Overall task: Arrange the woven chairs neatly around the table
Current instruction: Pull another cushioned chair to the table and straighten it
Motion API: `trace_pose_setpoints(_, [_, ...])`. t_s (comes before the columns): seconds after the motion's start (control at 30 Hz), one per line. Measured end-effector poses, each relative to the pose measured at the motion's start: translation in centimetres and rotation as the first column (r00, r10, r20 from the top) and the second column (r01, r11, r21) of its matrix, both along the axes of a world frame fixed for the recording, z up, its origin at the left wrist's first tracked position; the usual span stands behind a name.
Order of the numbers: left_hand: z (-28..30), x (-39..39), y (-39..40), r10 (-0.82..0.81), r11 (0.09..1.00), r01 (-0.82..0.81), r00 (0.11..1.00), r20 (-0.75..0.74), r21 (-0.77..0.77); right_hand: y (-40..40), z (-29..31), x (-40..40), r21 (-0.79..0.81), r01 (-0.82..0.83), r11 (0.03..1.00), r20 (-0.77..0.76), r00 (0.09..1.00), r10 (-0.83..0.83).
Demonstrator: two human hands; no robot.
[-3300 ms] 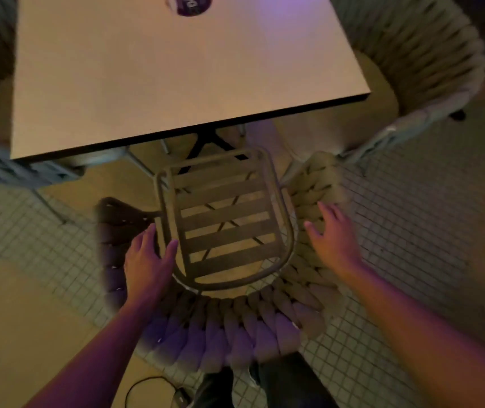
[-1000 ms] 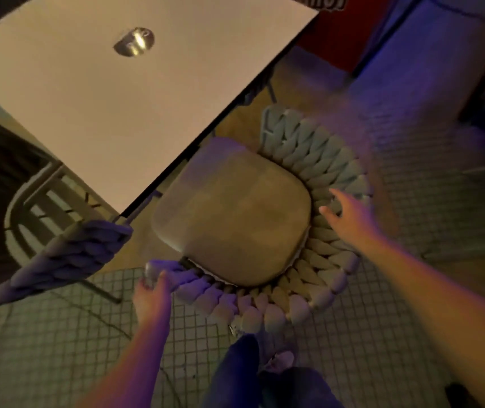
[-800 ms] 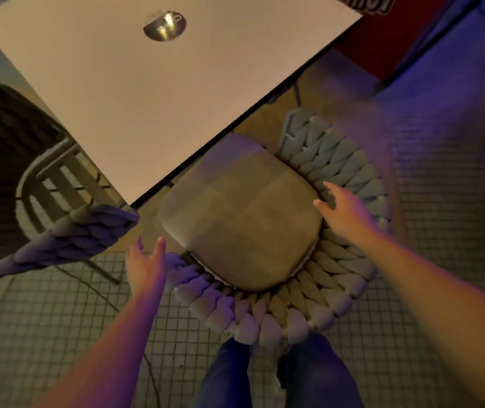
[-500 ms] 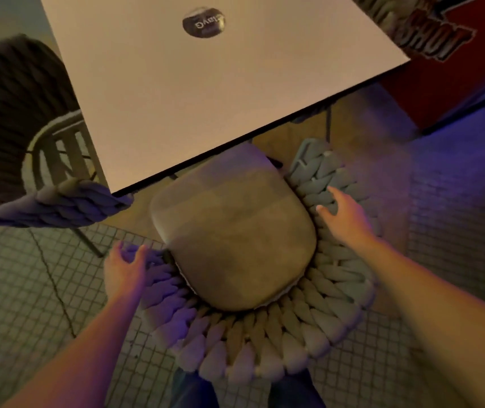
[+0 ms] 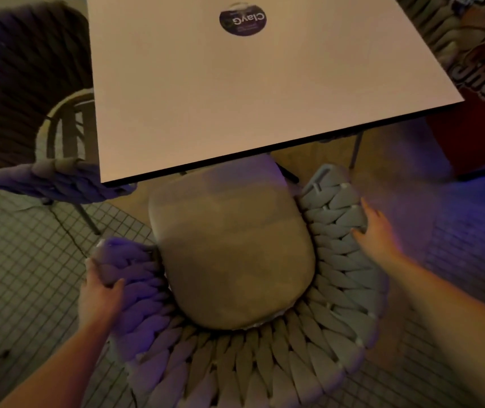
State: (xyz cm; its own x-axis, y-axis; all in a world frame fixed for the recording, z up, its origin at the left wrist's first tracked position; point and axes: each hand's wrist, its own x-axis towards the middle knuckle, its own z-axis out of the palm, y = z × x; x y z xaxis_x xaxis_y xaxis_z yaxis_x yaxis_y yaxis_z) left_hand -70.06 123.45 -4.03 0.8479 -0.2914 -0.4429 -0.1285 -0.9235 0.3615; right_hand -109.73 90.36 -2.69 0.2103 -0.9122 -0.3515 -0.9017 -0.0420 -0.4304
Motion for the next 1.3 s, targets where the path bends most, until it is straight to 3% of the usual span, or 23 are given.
trace_pose_setpoints(0.33, [-0.5, -0.6, 0.5, 0.017, 0.999, -0.018, 1.0, 0.015, 0.046, -0.7, -1.9, -1.1, -0.072, -0.049, 0.996, -0.004, 0.999, 0.049])
trace_pose_setpoints(0.63, [0.5, -5.9, 1.5, 0.027, 0.996, -0.025, 0.999, -0.025, 0.085, 1.3, -0.3, -6.3, -0.054, -0.04, 0.998, -0.004, 0.999, 0.04])
trace_pose_setpoints(0.97, [0.4, -11.5, -0.2, -0.03, 1.0, 0.029, 0.999, -0.044, -0.004, 2.0, -1.3, -14.4, -0.092, 0.026, 0.995, -0.087, 0.996, -0.035])
trace_pose_setpoints(1.3, [-0.6, -11.9, -5.3, -0.111, 0.991, 0.108, 0.993, -0.035, -0.075, -2.4, -1.1, -16.0, -0.095, 0.056, 0.994, -0.148, 0.987, -0.07])
